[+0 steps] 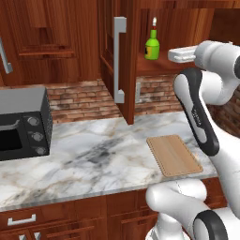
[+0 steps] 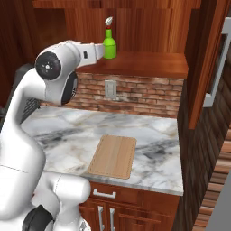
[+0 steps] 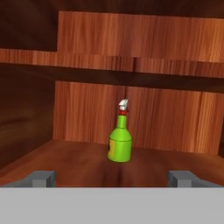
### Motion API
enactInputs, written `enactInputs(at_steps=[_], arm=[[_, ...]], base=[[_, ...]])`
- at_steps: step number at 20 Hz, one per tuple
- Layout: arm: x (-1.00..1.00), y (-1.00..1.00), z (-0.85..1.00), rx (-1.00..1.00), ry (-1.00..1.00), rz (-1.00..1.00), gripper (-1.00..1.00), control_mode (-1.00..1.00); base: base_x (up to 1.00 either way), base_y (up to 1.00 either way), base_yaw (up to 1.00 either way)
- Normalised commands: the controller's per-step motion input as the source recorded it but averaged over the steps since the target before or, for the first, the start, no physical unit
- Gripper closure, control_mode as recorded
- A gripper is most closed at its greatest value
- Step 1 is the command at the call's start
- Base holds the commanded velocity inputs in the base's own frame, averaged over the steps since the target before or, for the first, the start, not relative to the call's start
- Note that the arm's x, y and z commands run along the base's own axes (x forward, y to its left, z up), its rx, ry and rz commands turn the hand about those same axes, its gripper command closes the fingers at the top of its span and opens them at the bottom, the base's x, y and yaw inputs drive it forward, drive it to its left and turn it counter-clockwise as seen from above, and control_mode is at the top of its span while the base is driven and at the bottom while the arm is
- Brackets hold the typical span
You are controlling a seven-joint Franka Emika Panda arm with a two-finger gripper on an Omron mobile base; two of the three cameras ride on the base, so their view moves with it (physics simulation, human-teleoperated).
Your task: Grab the spray bottle from the cabinet, then place it next to the cutting board for sanitizing. Then grab the dish brush from the countertop next to the sink and place it next to the cutting board.
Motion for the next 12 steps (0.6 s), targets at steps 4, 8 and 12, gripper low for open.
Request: enactInputs(at_steps=[4, 8, 12], arm=[[0.56, -0.05, 0.0, 0.0, 0.0, 0.0, -1.0, -1.0], [0.52, -0.02, 0.0, 0.0, 0.0, 0.0, -1.0, -1.0], [0.52, 0.0, 0.0, 0.0, 0.01, 0.0, -1.0, -1.0]], base=[[0.0, 0.0, 0.0], [0.0, 0.0, 0.0], [0.0, 0.0, 0.0]])
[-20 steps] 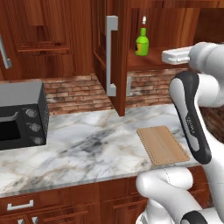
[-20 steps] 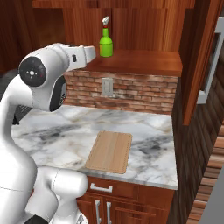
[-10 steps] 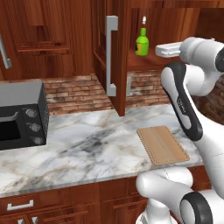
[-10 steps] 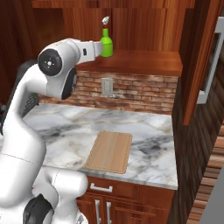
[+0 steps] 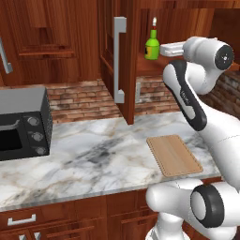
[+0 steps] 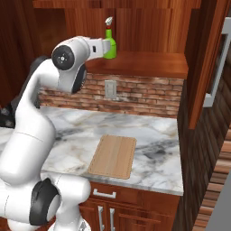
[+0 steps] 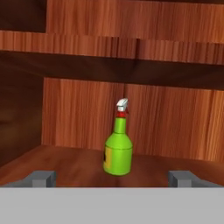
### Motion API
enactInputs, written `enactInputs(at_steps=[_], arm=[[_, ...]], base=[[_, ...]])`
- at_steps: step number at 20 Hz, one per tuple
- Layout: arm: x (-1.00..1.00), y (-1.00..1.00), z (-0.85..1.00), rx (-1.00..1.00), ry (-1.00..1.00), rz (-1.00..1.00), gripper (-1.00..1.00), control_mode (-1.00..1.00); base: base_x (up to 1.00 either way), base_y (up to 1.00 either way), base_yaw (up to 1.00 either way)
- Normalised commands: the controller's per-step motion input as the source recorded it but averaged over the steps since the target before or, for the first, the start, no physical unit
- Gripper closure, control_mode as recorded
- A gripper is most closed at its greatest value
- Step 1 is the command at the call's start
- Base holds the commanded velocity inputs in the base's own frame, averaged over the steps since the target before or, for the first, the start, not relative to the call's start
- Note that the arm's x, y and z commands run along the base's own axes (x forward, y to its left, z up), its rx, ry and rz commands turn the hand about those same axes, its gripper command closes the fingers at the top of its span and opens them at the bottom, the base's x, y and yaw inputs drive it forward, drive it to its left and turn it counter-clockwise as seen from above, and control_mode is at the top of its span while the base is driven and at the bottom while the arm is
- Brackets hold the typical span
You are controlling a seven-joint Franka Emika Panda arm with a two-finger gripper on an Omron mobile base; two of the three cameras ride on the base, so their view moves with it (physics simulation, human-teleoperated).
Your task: Grab the spray bottle from the cabinet, then place it next to the cutting board for sanitizing. Then grab the dish brush from the countertop next to the sink and place it next to the cutting board.
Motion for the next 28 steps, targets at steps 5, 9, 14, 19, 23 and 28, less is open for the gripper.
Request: enactInputs(at_steps=[5, 9, 14, 19, 23, 28], arm=[[0.47, -0.06, 0.0, 0.0, 0.0, 0.0, -1.0, -1.0], [0.49, -0.09, 0.0, 0.0, 0.0, 0.0, -1.0, -1.0], [0.38, 0.0, 0.0, 0.02, 0.0, 0.0, -1.0, -1.0], [0.4, 0.0, 0.04, 0.08, -0.02, 0.0, -1.0, -1.0], [0.37, -0.06, 0.09, 0.07, 0.0, 0.0, -1.0, -1.0], [0.42, -0.02, 0.05, 0.02, 0.0, 0.0, -1.0, -1.0]], base=[[0.0, 0.0, 0.0], [0.0, 0.0, 0.0], [0.0, 0.0, 0.0], [0.0, 0.0, 0.0], [0.0, 0.0, 0.0], [0.0, 0.0, 0.0]])
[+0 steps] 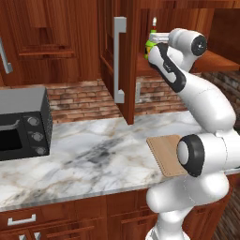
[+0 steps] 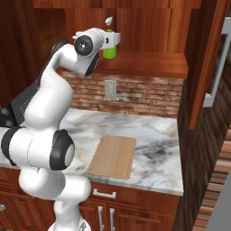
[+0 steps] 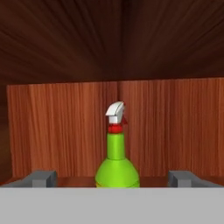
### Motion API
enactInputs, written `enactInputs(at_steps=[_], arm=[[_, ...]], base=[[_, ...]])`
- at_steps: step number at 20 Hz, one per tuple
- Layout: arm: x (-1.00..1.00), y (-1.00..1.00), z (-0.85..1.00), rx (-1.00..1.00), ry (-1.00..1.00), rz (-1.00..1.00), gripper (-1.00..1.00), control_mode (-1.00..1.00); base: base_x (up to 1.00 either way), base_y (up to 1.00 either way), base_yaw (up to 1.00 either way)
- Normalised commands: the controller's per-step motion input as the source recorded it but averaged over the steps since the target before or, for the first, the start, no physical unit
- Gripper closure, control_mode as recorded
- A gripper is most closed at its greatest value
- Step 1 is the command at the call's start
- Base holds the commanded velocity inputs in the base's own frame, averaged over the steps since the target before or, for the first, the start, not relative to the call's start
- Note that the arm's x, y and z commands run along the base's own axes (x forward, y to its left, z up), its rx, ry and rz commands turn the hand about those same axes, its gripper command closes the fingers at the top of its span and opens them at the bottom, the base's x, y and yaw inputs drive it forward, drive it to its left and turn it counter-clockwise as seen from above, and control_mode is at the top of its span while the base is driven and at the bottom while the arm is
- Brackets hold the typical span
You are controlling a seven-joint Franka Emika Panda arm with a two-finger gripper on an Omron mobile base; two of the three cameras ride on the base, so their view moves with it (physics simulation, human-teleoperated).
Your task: Grab the spray bottle from the cabinet, then place it next to the cutting board for sanitizing. Then grab the dish brush from the countertop next to the sink and place it next to the cutting board.
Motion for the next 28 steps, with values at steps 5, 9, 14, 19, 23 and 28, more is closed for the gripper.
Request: enactInputs(at_steps=[5, 9, 14, 19, 23, 28], arm=[[0.44, 0.0, -0.03, 0.0, 0.0, 0.0, -1.0, -1.0], [0.43, 0.0, -0.02, 0.0, 0.0, 0.0, -1.0, -1.0], [0.46, 0.0, -0.02, 0.0, 0.0, 0.0, -1.0, -1.0], [0.45, 0.0, -0.06, 0.0, 0.0, 0.0, -1.0, -1.0], [0.37, 0.0, -0.01, 0.0, 0.0, 0.0, -1.0, -1.0], [0.34, 0.0, 0.0, 0.0, 0.0, 0.0, -1.0, -1.0]], base=[[0.0, 0.0, 0.0], [0.0, 0.0, 0.0], [0.0, 0.0, 0.0], [0.0, 0.0, 0.0], [0.0, 0.0, 0.0], [0.0, 0.0, 0.0]])
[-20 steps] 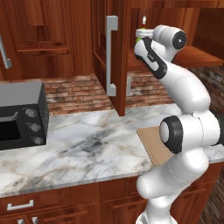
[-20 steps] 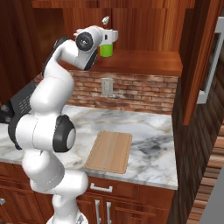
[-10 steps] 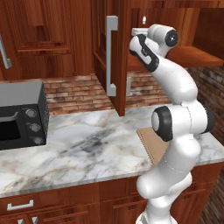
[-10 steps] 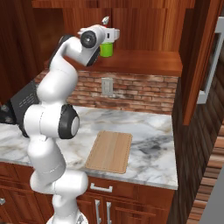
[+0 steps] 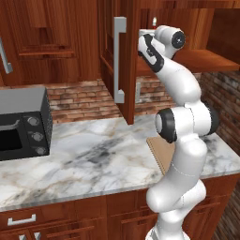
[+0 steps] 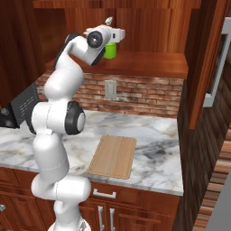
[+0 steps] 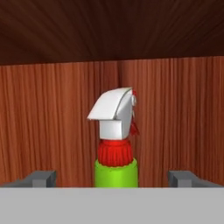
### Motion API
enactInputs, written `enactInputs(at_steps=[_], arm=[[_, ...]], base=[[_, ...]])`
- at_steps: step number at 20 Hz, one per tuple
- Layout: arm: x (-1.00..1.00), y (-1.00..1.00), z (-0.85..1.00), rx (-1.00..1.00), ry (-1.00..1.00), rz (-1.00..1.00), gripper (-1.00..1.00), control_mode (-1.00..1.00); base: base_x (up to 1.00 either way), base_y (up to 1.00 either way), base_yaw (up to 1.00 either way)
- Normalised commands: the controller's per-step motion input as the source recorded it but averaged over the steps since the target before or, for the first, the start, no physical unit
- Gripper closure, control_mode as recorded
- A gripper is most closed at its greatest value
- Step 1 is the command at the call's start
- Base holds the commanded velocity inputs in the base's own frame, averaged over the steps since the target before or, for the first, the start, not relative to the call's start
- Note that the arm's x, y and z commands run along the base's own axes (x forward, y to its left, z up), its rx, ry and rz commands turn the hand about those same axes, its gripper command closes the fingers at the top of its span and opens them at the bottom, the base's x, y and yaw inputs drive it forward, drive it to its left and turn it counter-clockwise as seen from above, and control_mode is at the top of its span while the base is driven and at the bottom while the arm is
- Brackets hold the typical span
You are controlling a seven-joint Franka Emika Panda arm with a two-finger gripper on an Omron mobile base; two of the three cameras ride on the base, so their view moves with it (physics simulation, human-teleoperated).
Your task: Grab the spray bottle from the cabinet, then place it next to the cutting board for sanitizing. Then grab the dish brush from the countertop next to the sink and place it next to the cutting board.
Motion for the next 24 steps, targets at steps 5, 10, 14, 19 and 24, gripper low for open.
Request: enactInputs(at_steps=[5, 10, 14, 19, 24], arm=[[0.31, 0.0, 0.0, 0.0, 0.0, 0.0, 1.0, -1.0], [0.27, 0.0, 0.0, 0.0, 0.0, 0.0, 1.0, -1.0], [0.03, 0.0, 0.0, 0.0, 0.0, 0.0, 1.0, -1.0], [-0.05, -0.12, 0.0, 0.0, -0.04, 0.0, 1.0, -1.0], [-0.29, -0.14, 0.0, 0.01, -0.08, 0.0, 1.0, -1.0]], base=[[0.0, 0.0, 0.0], [0.0, 0.0, 0.0], [0.0, 0.0, 0.0], [0.0, 0.0, 0.0], [0.0, 0.0, 0.0]])
